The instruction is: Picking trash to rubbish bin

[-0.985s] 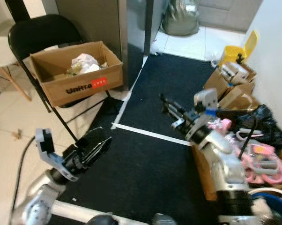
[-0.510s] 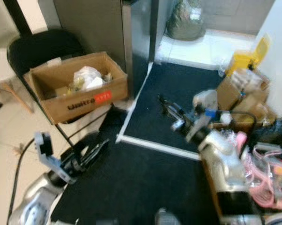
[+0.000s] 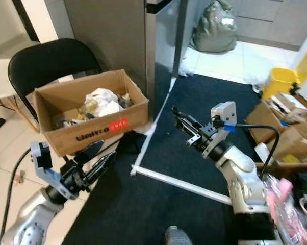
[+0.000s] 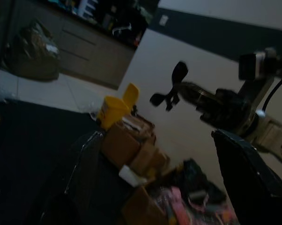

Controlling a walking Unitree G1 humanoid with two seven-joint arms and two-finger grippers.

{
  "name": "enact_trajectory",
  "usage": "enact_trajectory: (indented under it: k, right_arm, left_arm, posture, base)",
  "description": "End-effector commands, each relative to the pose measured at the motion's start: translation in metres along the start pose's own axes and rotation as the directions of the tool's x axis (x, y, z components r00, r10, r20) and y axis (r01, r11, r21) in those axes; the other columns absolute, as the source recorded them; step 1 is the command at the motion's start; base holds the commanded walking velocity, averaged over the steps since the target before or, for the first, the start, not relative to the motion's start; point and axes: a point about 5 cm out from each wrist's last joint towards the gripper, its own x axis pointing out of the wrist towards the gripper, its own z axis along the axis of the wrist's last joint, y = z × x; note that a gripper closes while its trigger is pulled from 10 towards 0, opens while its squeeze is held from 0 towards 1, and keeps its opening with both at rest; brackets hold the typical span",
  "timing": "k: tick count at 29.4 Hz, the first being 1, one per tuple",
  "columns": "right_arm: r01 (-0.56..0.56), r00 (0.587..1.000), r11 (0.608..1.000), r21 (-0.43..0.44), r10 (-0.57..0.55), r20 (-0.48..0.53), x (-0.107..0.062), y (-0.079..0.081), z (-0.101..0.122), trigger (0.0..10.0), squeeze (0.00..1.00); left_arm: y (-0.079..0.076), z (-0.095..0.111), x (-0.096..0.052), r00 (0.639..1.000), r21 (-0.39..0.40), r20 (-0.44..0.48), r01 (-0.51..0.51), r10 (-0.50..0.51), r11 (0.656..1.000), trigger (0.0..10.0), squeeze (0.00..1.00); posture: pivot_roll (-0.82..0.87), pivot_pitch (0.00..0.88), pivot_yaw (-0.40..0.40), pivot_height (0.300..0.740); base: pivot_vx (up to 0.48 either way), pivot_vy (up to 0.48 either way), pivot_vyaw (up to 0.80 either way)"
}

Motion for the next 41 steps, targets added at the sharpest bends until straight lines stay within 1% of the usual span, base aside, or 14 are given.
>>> enact_trajectory:
  k: [1,4,10,17,19,24,32,34,36,40,41]
  right_arm:
    - [-0.010,1.000,1.000,0.002,0.010,0.002,0.000,0.001,0.000,10.0,0.00]
    - [-0.035,0.999,0.999,-0.018,0.035,-0.005,-0.002,0.003,0.000,10.0,0.00]
    - [-0.047,0.999,0.999,-0.018,0.047,-0.004,-0.002,0.004,0.000,10.0,0.00]
    - [-0.069,0.998,0.998,-0.009,0.069,-0.010,-0.003,0.007,-0.002,10.0,0.00]
    - [-0.081,0.997,0.997,0.008,0.081,-0.002,-0.002,0.008,-0.001,10.0,0.00]
    - [-0.036,0.999,0.999,-0.007,0.036,-0.032,0.000,0.004,-0.005,10.0,0.00]
    - [-0.034,0.999,0.999,-0.011,0.034,-0.040,0.000,0.004,-0.005,10.0,0.00]
    - [-0.027,0.997,0.999,-0.033,0.024,-0.072,-0.001,0.002,-0.009,10.0,0.00]
    - [-0.031,0.996,0.999,-0.041,0.027,-0.087,-0.002,0.001,-0.010,10.0,0.00]
    - [-0.047,0.994,0.998,-0.047,0.042,-0.102,-0.004,0.002,-0.012,10.0,0.00]
    - [-0.079,0.988,0.995,-0.066,0.069,-0.139,-0.006,0.003,-0.015,10.0,0.00]
  left_arm:
    - [-0.001,0.002,-0.001,1.000,0.003,-0.006,-0.004,0.004,1.000,10.0,0.00]
    - [-0.002,0.004,0.001,1.000,0.005,-0.005,0.000,0.000,1.000,10.0,0.00]
    - [0.000,0.005,0.000,1.000,0.004,-0.009,-0.001,0.001,1.000,10.0,0.00]
    - [0.007,-0.004,-0.007,1.000,-0.007,-0.023,-0.009,0.009,1.000,10.0,0.00]
    - [0.008,-0.006,-0.009,1.000,-0.010,-0.025,-0.011,0.010,1.000,10.0,0.00]
    - [0.010,-0.010,-0.011,0.999,-0.015,-0.031,-0.012,0.011,1.000,10.0,0.00]
    - [0.013,-0.014,-0.013,0.999,-0.018,-0.033,-0.012,0.011,1.000,10.0,0.00]
    - [0.015,-0.017,-0.015,0.999,-0.020,-0.032,-0.015,0.014,1.000,10.0,0.00]
    - [0.017,-0.018,-0.016,0.999,-0.033,-0.028,-0.020,0.019,0.999,10.0,0.00]
    - [0.019,-0.020,-0.018,0.999,-0.044,-0.032,-0.030,0.029,0.999,10.0,0.00]
    - [0.022,-0.022,-0.021,0.999,-0.047,-0.036,-0.035,0.034,0.998,10.0,0.00]
  posture:
    - [0.01,0.000,-0.029,0.740]
    - [0.01,0.000,-0.029,0.740]
    - [0.01,0.000,-0.034,0.740]
    - [0.01,0.000,-0.035,0.740]
    - [0.01,0.000,-0.035,0.740]
    - [0.01,0.000,-0.037,0.740]
    - [0.01,0.000,-0.037,0.740]
    - [0.01,0.000,-0.040,0.740]
    - [0.01,0.000,-0.040,0.740]
    - [0.01,0.000,-0.040,0.740]
    - [0.01,0.000,-0.040,0.740]
  base:
    - [0.446,0.000,0.00]
    - [0.449,0.000,0.71]
    - [0.449,0.000,0.78]
    - [0.449,0.000,0.78]
    - [0.450,0.000,0.78]
    - [0.449,0.000,0.00]
    - [0.450,0.000,0.00]
    - [0.429,0.000,0.00]
    - [0.364,0.000,0.00]
    - [0.000,0.000,0.00]
    - [0.000,0.000,0.00]
